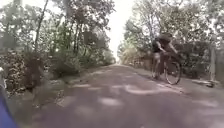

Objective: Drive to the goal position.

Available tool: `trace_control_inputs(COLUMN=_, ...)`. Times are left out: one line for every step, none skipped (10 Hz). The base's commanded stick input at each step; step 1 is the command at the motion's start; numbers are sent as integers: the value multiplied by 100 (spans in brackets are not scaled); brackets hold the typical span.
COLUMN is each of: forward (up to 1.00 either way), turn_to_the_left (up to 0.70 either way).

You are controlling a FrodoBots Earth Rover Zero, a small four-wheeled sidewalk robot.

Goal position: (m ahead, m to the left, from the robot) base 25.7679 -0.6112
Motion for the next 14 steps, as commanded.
trace_control_inputs(forward=70, turn_to_the_left=0)
trace_control_inputs(forward=70, turn_to_the_left=0)
trace_control_inputs(forward=70, turn_to_the_left=0)
trace_control_inputs(forward=70, turn_to_the_left=0)
trace_control_inputs(forward=70, turn_to_the_left=0)
trace_control_inputs(forward=70, turn_to_the_left=0)
trace_control_inputs(forward=70, turn_to_the_left=0)
trace_control_inputs(forward=70, turn_to_the_left=0)
trace_control_inputs(forward=70, turn_to_the_left=0)
trace_control_inputs(forward=70, turn_to_the_left=0)
trace_control_inputs(forward=70, turn_to_the_left=0)
trace_control_inputs(forward=70, turn_to_the_left=0)
trace_control_inputs(forward=70, turn_to_the_left=0)
trace_control_inputs(forward=70, turn_to_the_left=0)
